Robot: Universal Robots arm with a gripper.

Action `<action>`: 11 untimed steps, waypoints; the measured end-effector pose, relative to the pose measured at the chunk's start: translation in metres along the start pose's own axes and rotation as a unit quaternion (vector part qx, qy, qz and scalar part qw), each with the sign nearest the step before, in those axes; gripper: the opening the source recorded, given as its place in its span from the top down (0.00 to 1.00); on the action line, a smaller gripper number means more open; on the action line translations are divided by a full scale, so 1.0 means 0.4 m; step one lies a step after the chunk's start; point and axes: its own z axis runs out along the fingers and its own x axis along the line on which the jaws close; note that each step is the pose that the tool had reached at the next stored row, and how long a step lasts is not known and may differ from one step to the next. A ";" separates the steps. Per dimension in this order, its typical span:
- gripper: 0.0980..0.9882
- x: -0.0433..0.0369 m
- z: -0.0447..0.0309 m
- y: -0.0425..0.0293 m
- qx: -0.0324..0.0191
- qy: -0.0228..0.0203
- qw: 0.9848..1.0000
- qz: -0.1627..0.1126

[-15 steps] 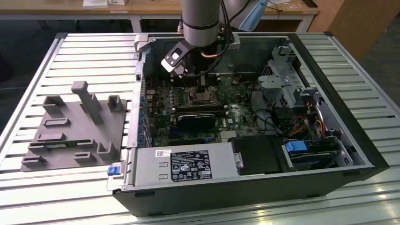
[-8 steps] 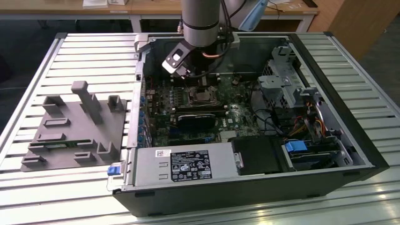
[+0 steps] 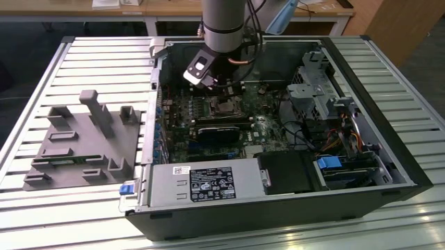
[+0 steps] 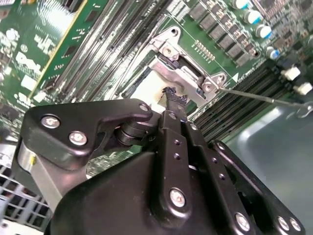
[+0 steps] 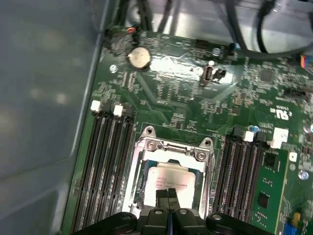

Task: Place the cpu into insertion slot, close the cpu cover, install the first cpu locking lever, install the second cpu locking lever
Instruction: 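Close the cpu cover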

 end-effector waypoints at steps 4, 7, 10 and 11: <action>0.99 0.000 0.001 0.000 0.001 0.000 0.999 -0.035; 0.99 0.000 0.001 0.000 0.003 0.000 0.998 -0.062; 0.99 0.000 0.002 0.000 0.004 0.000 0.996 -0.088; 0.99 0.000 0.002 0.000 0.005 0.000 0.993 -0.116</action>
